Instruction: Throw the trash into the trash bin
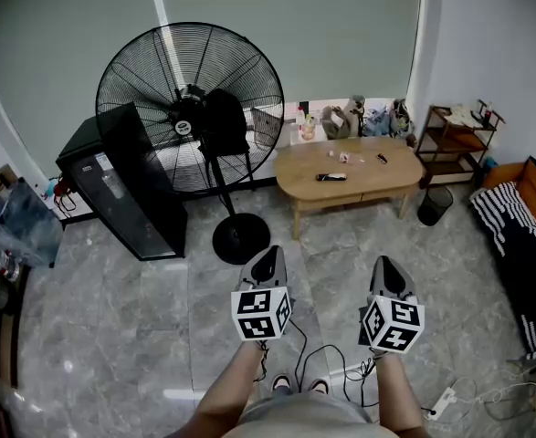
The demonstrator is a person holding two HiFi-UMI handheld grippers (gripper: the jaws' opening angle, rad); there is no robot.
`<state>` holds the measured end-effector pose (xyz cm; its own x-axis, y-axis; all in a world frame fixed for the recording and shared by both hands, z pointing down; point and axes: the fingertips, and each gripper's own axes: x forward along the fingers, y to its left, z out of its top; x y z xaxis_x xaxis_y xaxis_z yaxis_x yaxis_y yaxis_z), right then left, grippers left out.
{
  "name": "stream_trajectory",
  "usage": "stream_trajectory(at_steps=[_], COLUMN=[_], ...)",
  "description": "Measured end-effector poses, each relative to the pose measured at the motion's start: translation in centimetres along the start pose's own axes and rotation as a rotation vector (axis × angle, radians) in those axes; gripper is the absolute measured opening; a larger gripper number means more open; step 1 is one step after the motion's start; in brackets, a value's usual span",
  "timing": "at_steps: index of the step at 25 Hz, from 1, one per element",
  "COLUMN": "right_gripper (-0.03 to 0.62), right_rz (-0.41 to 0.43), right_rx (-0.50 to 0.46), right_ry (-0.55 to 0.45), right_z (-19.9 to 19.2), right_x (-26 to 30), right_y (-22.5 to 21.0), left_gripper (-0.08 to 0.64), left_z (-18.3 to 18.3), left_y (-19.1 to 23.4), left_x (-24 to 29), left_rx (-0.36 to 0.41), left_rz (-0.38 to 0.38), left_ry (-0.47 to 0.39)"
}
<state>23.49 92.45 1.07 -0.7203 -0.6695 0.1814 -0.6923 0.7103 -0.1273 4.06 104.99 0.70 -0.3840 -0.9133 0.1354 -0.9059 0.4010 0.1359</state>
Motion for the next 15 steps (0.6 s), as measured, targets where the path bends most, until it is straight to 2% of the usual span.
stream_trajectory(at_steps=[1, 2, 3, 6, 15], right_gripper=[0.015, 0.063, 0.083, 0.098, 0.216], right_rz=[0.004, 0.007, 0.008, 0.005, 0.005], right_rx=[0.002, 0.004, 0.006, 0.005, 0.008], right_ry=[-0.003, -0.004, -0.005, -0.011, -0.018], right_z=[0.1, 0.2, 0.2, 0.5, 0.6], right_x=[0.0, 0.1, 0.1, 0.1, 0.2], right_y=[0.1, 0.1, 0.1, 0.0, -1.2], left_gripper=[0.011, 0.011, 0.011, 0.011, 0.011], left_z=[0.0, 0.1, 0.1, 0.1, -0.2], left_y=[0.1, 0.2, 0.2, 0.2, 0.0], left_x=[0.0, 0.0, 0.1, 0.1, 0.5], left_rx=[-0.002, -0.003, -0.005, -0.008, -0.014], left_rz=[0.002, 0.004, 0.005, 0.009, 0.029], left_ry=[0.0, -0.001, -0.002, -0.003, -0.002])
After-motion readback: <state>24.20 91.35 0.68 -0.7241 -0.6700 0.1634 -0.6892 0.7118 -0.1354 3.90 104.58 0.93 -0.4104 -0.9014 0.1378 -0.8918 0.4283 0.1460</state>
